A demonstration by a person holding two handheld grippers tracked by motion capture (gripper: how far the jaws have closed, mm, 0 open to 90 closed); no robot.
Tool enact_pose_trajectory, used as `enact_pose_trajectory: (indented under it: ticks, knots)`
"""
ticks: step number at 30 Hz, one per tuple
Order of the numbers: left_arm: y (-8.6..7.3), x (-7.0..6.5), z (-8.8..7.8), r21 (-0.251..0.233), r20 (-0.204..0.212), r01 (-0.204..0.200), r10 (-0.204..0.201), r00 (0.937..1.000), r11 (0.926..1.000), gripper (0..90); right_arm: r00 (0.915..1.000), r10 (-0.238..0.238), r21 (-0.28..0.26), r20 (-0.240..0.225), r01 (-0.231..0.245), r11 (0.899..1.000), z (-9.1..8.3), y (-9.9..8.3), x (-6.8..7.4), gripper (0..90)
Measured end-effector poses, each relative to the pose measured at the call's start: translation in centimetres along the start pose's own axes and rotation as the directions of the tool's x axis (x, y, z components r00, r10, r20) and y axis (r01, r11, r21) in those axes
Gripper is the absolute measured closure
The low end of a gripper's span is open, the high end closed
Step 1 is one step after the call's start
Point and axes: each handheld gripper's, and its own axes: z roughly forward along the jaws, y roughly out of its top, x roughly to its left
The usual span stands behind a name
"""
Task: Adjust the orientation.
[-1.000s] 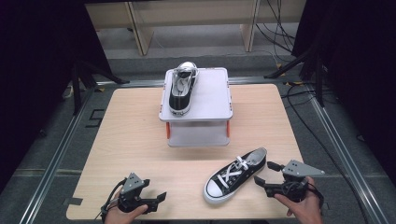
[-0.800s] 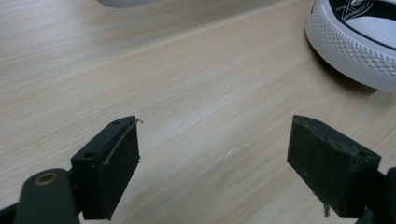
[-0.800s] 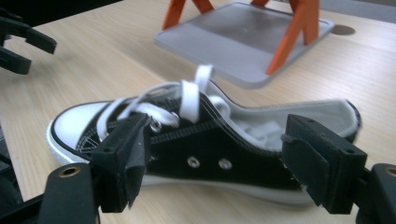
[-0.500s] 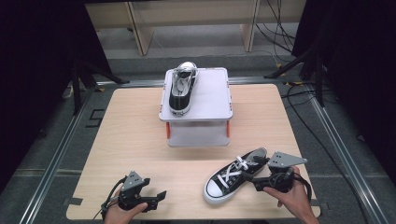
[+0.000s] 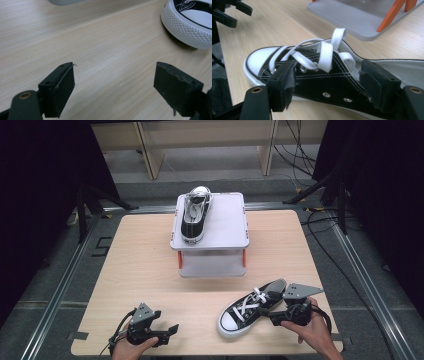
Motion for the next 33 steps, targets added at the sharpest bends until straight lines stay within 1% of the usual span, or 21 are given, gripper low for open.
enact_pose_trajectory:
  ticks: [1,2,3,5,8,10,12,13,15,17,18,19,24,25,26,27,28,30,31,32,33]
  knots:
    - [0.0,0.1,0.0,0.02,-0.008,-0.014,0.014,0.9999,0.9997,16.4,1.0,0.009,0.012,0.002,-0.009,1.0,-0.1,-0.1,0.1,32.0]
    - [0.0,0.0,0.0,0.026,-0.01,-0.014,0.014,0.9998,0.9996,16.4,0.9998,0.017,0.017,0.0,-0.017,1.0,-0.3,-0.1,0.3,32.7]
    - [0.0,0.0,0.0,0.024,-0.007,-0.016,0.016,0.9998,0.9996,16.5,0.9998,0.005,0.018,0.018,-0.006,1.0,-0.4,-0.1,0.3,33.6]
    - [0.0,-0.1,-0.1,0.028,-0.007,-0.023,0.024,0.9997,0.9993,16.6,0.9994,0.028,0.029,0.022,-0.029,0.999,-0.8,-0.2,0.6,36.1]
    - [0.0,-0.2,-0.2,0.021,-0.01,-0.024,0.025,0.9996,0.9995,16.5,0.998,0.06,0.052,0.02,-0.061,0.997,-1.2,-0.3,1.2,36.1]
    - [-0.1,-0.1,-0.3,0.018,-0.012,-0.022,0.022,0.9997,0.9996,16.6,0.9978,0.057,0.07,0.034,-0.059,0.996,-1.5,-0.3,1.6,36.2]
    - [-0.2,-0.1,-0.4,0.018,-0.016,-0.022,0.022,0.9996,0.9996,16.6,0.9965,0.079,0.087,0.027,-0.081,0.993,-1.7,-0.4,2.1,36.3]
    - [-0.2,-0.1,-0.4,0.021,-0.017,-0.026,0.026,0.9995,0.9995,16.6,0.996,0.075,0.09,0.047,-0.079,0.993,-1.9,-0.4,2.3,36.2]
    - [-0.3,-0.1,-0.4,0.028,-0.015,-0.029,0.03,0.9994,0.9992,16.6,0.9932,0.111,0.099,0.036,-0.114,0.989,-2.1,-0.5,2.9,36.2]
    - [-0.3,-0.1,-0.3,0.029,-0.015,-0.034,0.034,0.9993,0.999,16.6,0.9939,0.108,0.11,0.023,-0.11,0.988,-2.3,-0.6,3.3,36.2]
    - [-0.4,-0.2,-0.2,0.022,-0.008,-0.017,0.017,0.9998,0.9996,16.6,0.9913,0.131,0.119,0.014,-0.132,0.984,-2.3,-0.7,3.7,36.3]
    - [-0.4,-0.1,-0.3,0.026,-0.012,-0.024,0.025,0.9996,0.9994,16.6,0.9931,0.117,0.124,0.002,-0.116,0.985,-2.3,-0.7,3.9,36.3]
    - [-0.3,-0.1,-0.3,0.029,-0.014,-0.025,0.025,0.9996,0.9993,16.6,0.9917,0.124,0.152,-0.032,-0.118,0.981,-2.1,-0.5,5.3,37.3]
    - [-0.3,-0.1,-0.3,0.03,-0.012,-0.025,0.025,0.9996,0.9992,16.6,0.9904,0.136,0.161,-0.025,-0.13,0.978,-2.0,-0.5,5.6,37.1]
    - [-0.3,-0.1,-0.3,0.028,-0.014,-0.025,0.025,0.9996,0.9993,16.6,0.9881,0.148,0.158,-0.043,-0.14,0.978,-1.8,-0.6,5.7,35.8]
    - [-0.3,-0.1,-0.3,0.032,-0.014,-0.026,0.026,0.9996,0.9992,16.6,0.9866,0.16,0.17,-0.029,-0.153,0.973,-1.7,-0.6,6.0,34.9]
    - [-0.3,-0.1,-0.3,0.032,-0.013,-0.029,0.029,0.9995,0.9991,16.6,0.9851,0.164,0.167,-0.051,-0.154,0.974,-1.4,-0.6,6.2,34.9]
    - [-0.3,0.0,-0.3,0.029,-0.009,-0.027,0.028,0.9996,0.9992,16.6,0.9862,0.161,0.182,-0.039,-0.151,0.972,-1.2,-0.5,6.6,34.5]
    - [-0.3,-0.1,-0.3,0.03,-0.011,-0.027,0.028,0.9996,0.9992,16.6,0.9804,0.193,0.188,-0.041,-0.182,0.965,-1.2,-0.4,6.8,34.5]
    - [-0.3,-0.1,-0.4,0.032,-0.015,-0.026,0.026,0.9995,0.9992,16.6,0.983,0.177,0.183,-0.048,-0.165,0.969,-1.2,-0.4,6.7,34.5]
    - [-0.3,-0.1,-0.4,0.031,-0.014,-0.029,0.03,0.9995,0.9991,16.6,0.9803,0.191,0.188,-0.051,-0.178,0.966,-1.3,-0.3,6.8,35.0]
